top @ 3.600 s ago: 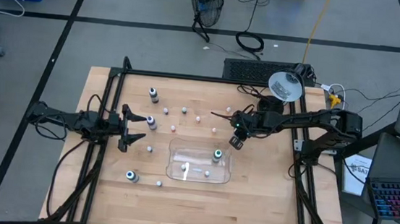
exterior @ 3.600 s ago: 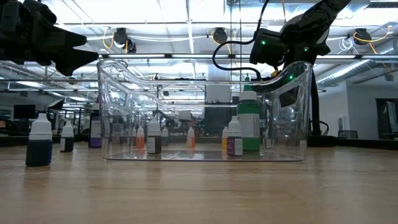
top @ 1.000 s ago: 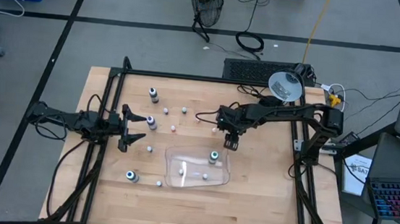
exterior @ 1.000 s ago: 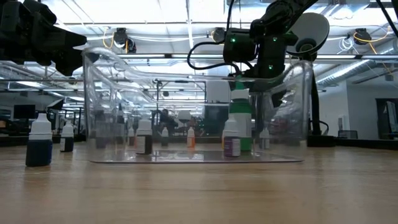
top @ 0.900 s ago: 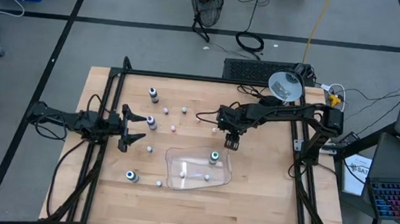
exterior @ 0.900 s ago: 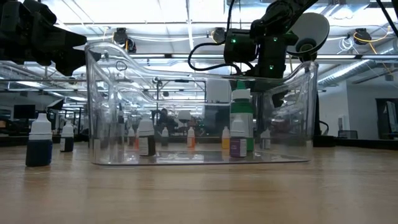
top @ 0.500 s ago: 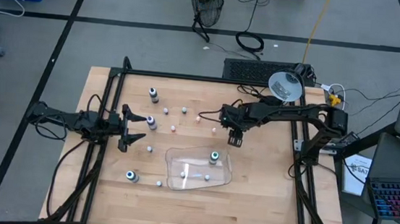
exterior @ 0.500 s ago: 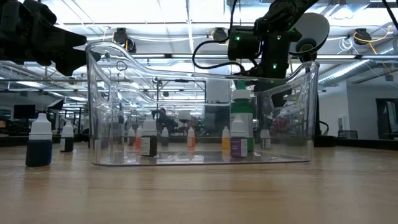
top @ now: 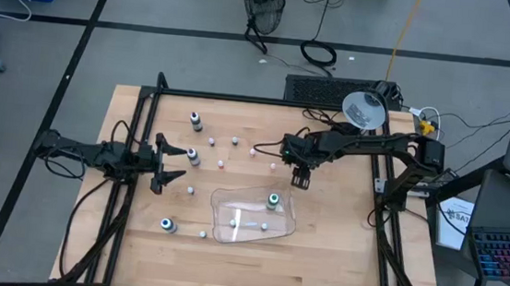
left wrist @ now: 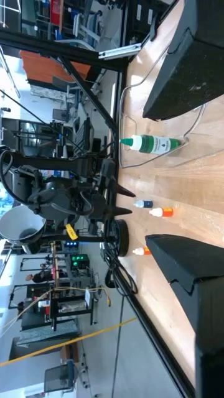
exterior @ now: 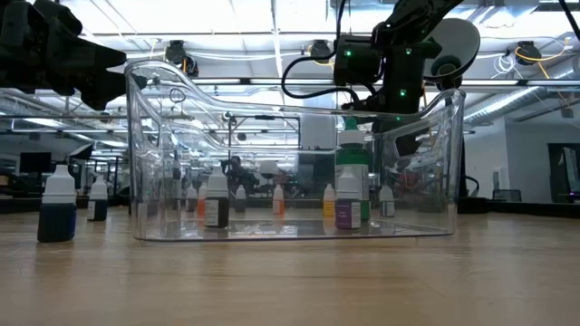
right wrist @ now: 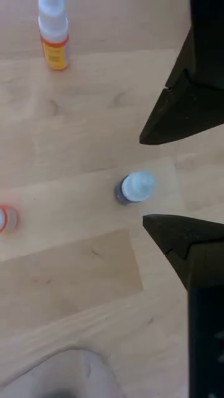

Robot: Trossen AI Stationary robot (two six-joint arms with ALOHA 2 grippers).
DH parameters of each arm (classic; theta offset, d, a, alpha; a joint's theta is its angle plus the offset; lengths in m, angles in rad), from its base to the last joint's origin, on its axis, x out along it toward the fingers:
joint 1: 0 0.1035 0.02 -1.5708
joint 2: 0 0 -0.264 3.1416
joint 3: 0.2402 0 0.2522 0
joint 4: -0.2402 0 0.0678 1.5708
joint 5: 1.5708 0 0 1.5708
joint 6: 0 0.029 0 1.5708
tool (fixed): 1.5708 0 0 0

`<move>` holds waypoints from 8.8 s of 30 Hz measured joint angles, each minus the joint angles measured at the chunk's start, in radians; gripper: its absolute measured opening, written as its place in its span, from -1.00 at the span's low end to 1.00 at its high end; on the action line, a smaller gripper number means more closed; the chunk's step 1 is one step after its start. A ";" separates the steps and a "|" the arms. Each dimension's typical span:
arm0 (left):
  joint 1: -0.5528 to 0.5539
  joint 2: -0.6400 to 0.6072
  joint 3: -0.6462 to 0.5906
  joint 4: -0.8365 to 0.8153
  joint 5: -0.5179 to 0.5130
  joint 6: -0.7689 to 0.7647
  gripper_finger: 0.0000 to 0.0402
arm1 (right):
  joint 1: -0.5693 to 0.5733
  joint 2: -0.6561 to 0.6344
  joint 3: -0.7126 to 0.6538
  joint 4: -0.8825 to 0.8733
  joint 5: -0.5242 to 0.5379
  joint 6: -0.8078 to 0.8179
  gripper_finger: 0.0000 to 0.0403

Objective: Pick & Place food coloring
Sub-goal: Put the small blue food coloring bottle into the bin, then put the small orange food coloring bottle into the bin

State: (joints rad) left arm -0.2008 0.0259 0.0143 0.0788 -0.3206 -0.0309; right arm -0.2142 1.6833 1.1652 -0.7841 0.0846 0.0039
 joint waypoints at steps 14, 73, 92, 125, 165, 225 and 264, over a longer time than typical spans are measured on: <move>0.000 0.000 0.000 0.000 0.000 0.000 0.54 | -0.022 -0.008 0.001 0.004 0.039 0.477 -0.08; 0.000 0.000 0.000 0.000 0.000 0.000 0.54 | -0.053 0.092 -0.002 0.084 -0.139 0.821 -0.17; 0.000 0.000 0.000 0.000 0.000 0.000 0.54 | -0.053 0.092 -0.002 0.085 -0.132 0.734 -0.48; 0.000 0.000 0.000 0.000 0.000 0.000 0.54 | 0.092 -0.265 -0.002 0.316 0.051 0.418 -0.76; 0.000 0.000 0.000 0.000 0.000 0.000 0.54 | 0.448 0.559 0.774 -0.252 0.016 0.350 -0.76; 0.000 0.000 0.000 0.000 0.000 0.000 0.54 | 0.132 0.184 0.760 -0.477 0.287 0.159 -0.30; 0.000 0.000 0.000 0.000 0.000 0.000 0.54 | -0.175 0.185 0.228 0.000 0.017 -0.054 0.11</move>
State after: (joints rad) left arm -0.2008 0.0261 0.0139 0.0788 -0.3206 -0.0308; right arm -0.3889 1.8687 1.3936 -0.7840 0.1020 -0.0503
